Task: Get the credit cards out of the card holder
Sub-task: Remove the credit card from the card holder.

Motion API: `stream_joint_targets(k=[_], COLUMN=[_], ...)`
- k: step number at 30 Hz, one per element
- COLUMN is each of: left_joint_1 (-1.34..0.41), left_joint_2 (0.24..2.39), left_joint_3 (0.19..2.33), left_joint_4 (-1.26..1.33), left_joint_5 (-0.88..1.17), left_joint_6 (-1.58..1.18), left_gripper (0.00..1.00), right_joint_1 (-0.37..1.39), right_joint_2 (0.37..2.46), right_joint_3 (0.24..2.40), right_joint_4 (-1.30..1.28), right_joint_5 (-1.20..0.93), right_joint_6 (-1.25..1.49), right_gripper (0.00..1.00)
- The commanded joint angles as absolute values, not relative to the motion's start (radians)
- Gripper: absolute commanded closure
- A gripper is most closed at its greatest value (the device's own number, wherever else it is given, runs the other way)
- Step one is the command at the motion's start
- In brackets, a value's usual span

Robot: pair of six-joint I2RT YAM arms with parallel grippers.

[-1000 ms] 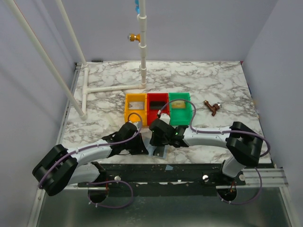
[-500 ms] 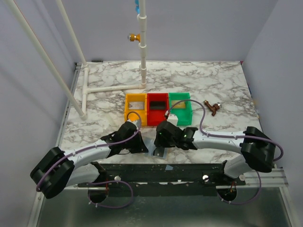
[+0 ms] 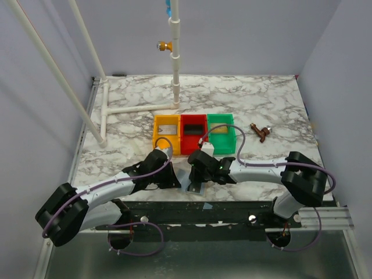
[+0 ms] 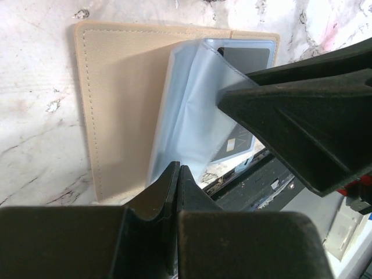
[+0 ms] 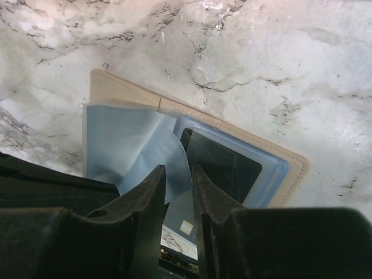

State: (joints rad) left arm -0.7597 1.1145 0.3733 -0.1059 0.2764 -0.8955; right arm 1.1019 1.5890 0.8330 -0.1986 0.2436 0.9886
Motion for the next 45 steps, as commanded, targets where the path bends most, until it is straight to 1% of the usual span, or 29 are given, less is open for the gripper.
stream_joint_targets(k=[1, 4, 7, 13, 15, 20, 23, 28, 36, 45], left_joint_1=[-0.761, -0.761, -0.759, -0.758, -0.758, -0.757, -0.758, -0.758, -0.755, -0.727], left_joint_2=[1.079, 1.025, 0.959, 0.903, 0.897, 0.901, 0.918, 0.966, 1.128, 1.266], left_joint_3=[0.418, 0.45, 0.5, 0.528, 0.524, 0.497, 0.482, 0.482, 0.499, 0.495], left_joint_4=[-0.153, -0.223, -0.313, -0.359, -0.356, -0.323, -0.291, -0.257, -0.145, -0.062], left_joint_5=[0.252, 0.23, 0.206, 0.233, 0.236, 0.247, 0.257, 0.252, 0.185, 0.158], left_joint_6=[-0.866, -0.835, -0.8, -0.792, -0.799, -0.818, -0.827, -0.824, -0.819, -0.818], left_gripper=[1.0, 1.0, 0.99, 0.98, 0.98, 0.98, 0.98, 0.98, 0.99, 0.99], right_joint_1=[1.101, 1.102, 1.102, 1.101, 1.101, 1.085, 1.076, 1.072, 1.072, 1.072], right_joint_2=[1.615, 1.627, 1.654, 1.734, 1.76, 1.808, 1.812, 1.809, 1.779, 1.672], right_joint_3=[0.87, 0.903, 0.943, 1.012, 1.032, 1.039, 1.026, 1.035, 1.002, 0.973], right_joint_4=[-0.176, -0.175, -0.174, -0.151, -0.143, -0.111, -0.083, -0.068, -0.056, -0.104], right_joint_5=[0.236, 0.232, 0.217, 0.184, 0.18, 0.15, 0.136, 0.125, 0.126, 0.191], right_joint_6=[0.992, 0.977, 0.962, 0.941, 0.936, 0.952, 0.97, 0.985, 1.009, 1.002], right_gripper=[0.74, 0.76, 0.75, 0.62, 0.56, 0.48, 0.4, 0.34, 0.32, 0.26])
